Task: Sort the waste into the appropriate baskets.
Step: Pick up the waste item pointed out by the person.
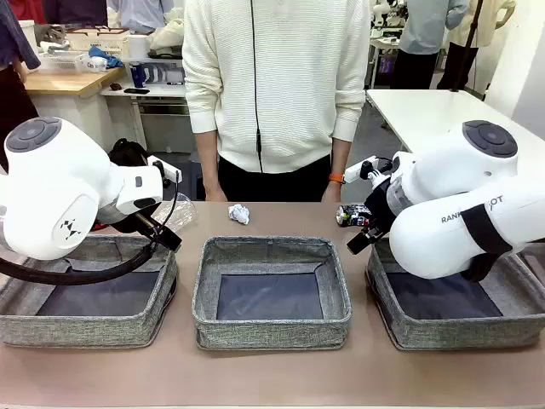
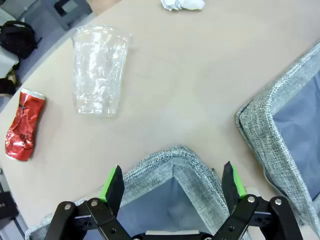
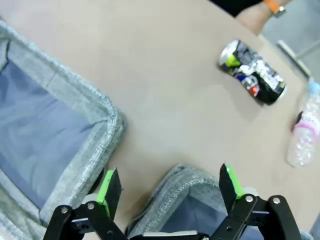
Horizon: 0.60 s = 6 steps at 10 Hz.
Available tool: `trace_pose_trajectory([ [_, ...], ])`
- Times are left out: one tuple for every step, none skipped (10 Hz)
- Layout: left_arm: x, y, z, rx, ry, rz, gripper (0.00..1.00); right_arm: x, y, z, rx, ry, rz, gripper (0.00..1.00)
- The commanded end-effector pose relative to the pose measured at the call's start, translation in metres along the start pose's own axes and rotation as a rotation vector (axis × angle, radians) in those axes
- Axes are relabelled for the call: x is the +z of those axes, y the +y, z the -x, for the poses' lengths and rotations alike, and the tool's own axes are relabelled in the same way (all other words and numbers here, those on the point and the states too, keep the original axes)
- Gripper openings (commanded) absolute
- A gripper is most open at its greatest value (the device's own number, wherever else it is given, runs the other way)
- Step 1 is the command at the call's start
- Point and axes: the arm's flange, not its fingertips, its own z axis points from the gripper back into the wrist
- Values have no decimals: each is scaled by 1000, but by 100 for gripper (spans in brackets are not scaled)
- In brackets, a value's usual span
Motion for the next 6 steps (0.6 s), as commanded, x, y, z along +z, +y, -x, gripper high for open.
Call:
trace_pose_trajectory([
  [0,0,0,0,0,0,100,0,0,0,0,0,0,100],
  [0,0,0,0,0,0,100,0,0,0,0,0,0,100],
  [0,0,0,0,0,0,100,0,0,0,0,0,0,100],
  [0,0,0,0,0,0,100,0,0,0,0,0,0,100],
  [0,0,0,0,0,0,100,0,0,0,0,0,0,100],
  [0,0,0,0,0,0,100,0,0,0,0,0,0,100],
])
